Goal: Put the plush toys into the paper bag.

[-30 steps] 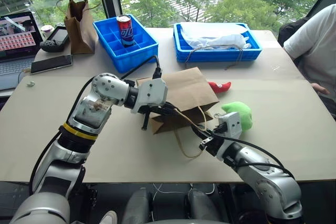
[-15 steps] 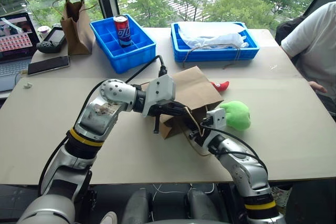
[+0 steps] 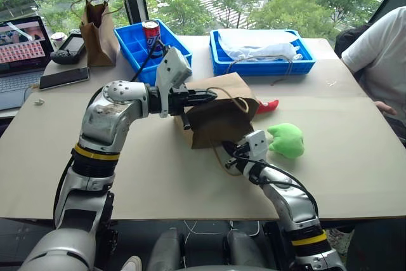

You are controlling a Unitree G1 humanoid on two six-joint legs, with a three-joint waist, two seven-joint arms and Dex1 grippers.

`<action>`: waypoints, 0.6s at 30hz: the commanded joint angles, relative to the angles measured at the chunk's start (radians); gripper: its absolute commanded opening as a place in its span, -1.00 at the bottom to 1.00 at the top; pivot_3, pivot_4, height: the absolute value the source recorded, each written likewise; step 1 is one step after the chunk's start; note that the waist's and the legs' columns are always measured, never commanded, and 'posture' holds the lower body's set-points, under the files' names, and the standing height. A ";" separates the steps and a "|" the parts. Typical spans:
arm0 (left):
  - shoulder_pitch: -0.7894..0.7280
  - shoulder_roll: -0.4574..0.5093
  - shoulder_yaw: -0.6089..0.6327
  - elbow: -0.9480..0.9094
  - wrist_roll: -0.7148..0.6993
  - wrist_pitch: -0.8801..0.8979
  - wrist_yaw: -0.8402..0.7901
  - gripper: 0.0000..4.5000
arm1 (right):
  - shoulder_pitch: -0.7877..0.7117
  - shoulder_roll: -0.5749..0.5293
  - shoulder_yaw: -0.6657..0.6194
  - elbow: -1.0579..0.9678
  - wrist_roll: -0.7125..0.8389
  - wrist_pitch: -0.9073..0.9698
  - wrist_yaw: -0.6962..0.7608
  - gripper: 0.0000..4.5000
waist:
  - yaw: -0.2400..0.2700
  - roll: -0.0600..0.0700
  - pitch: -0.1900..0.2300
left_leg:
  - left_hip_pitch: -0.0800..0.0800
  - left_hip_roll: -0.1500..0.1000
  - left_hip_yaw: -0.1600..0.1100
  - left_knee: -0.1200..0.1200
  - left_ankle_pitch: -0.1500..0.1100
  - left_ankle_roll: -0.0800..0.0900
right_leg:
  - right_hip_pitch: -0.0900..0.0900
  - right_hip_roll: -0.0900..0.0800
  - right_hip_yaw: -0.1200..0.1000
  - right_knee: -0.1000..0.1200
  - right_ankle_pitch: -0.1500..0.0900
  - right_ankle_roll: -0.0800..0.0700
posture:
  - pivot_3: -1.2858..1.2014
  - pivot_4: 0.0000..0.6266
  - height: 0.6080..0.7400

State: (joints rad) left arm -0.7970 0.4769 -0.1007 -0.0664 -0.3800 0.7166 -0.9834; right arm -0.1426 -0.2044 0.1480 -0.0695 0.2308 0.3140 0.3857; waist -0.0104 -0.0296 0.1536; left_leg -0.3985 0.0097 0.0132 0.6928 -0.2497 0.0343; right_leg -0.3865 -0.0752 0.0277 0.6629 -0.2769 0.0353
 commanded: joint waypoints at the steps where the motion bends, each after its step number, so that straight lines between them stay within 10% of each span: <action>1: 0.035 -0.015 -0.003 -0.041 -0.034 0.055 0.032 -1.00 | 0.043 -0.009 -0.010 0.009 0.007 0.054 0.010 -0.98 | -0.001 0.000 0.000 | -0.001 0.000 0.000 0.000 0.000 0.000 | -0.001 0.000 0.000 0.000 0.000 0.000 | 0.03 -0.52 1.00; 18: 0.025 -0.120 0.126 -0.074 -0.227 0.306 0.236 -1.00 | 0.052 -0.085 -0.105 -0.287 0.064 0.231 0.001 -0.98 | 0.003 0.000 0.000 | -0.004 -0.003 -0.002 -0.002 0.000 0.000 | -0.003 -0.002 0.001 -0.001 0.000 0.000 | 0.03 -0.52 1.00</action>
State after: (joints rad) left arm -0.7504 0.3588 0.0082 -0.1047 -0.5850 1.0140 -0.7594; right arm -0.0947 -0.2610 0.1137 -0.2442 0.2532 0.4832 0.3907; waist -0.0079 -0.0294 0.1538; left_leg -0.4040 0.0066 0.0113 0.6909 -0.2500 0.0339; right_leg -0.3907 -0.0776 0.0292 0.6620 -0.2771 0.0357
